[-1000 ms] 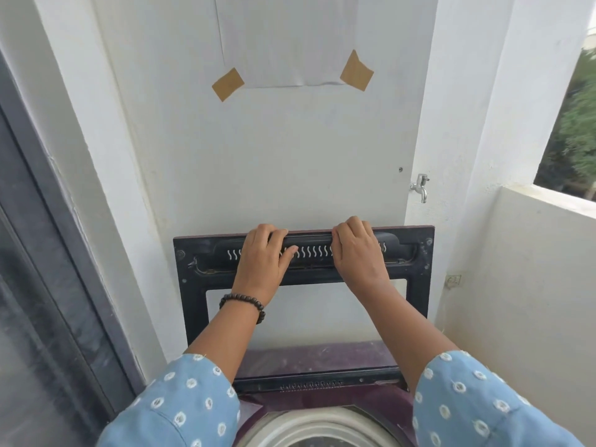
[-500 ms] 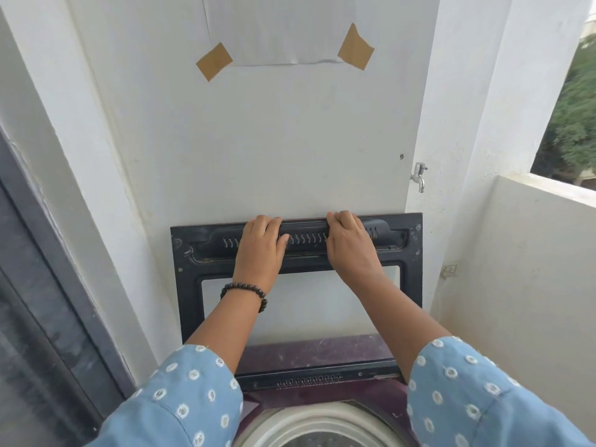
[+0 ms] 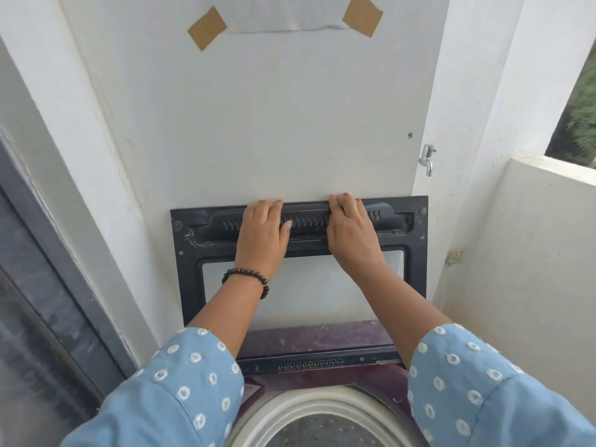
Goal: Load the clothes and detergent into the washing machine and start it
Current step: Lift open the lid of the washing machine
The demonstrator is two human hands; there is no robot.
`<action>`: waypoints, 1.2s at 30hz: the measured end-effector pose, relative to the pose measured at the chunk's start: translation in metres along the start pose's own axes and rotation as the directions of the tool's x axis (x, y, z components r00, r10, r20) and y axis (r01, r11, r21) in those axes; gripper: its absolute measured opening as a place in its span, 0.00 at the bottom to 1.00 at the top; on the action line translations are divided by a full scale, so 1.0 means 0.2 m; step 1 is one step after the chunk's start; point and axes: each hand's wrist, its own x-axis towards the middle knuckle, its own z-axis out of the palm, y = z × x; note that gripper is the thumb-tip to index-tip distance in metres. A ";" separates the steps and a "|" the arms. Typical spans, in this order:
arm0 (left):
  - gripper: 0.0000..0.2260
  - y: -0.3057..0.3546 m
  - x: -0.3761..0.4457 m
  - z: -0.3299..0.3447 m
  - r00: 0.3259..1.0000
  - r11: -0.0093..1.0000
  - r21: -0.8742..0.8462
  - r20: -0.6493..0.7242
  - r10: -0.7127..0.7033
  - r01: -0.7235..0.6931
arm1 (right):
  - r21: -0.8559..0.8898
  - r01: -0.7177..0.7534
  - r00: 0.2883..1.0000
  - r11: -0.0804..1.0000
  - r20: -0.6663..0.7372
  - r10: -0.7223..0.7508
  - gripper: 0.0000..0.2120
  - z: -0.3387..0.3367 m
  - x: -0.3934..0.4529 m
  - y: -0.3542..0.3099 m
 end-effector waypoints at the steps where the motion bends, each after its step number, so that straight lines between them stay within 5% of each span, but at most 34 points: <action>1: 0.19 0.00 -0.01 0.01 1.000 0.999 0.047 0.021 0.013 -0.014 | -0.016 0.002 1.000 1.000 0.024 -0.001 0.19 0.00 -0.01 0.00; 5: 0.31 0.04 -0.12 0.03 0.985 0.989 0.138 0.157 -0.074 0.053 | -0.091 -0.050 0.978 0.995 0.195 0.067 0.28 -0.01 -0.08 -0.03; 13: 0.33 0.10 -0.34 0.05 0.978 0.953 0.295 0.164 -0.128 0.075 | -0.152 -0.063 0.965 0.986 0.241 0.099 0.32 -0.01 -0.39 -0.08; 21: 0.31 0.13 -0.96 0.09 0.933 0.962 0.254 0.312 -0.179 0.100 | -0.209 -0.028 0.943 0.977 0.318 0.095 0.32 0.04 -0.91 -0.13; 36: 0.31 0.37 -1.76 -0.01 0.815 0.977 0.188 0.547 -0.192 0.104 | -0.175 0.001 0.788 0.985 0.606 0.107 0.36 -0.09 -1.78 -0.22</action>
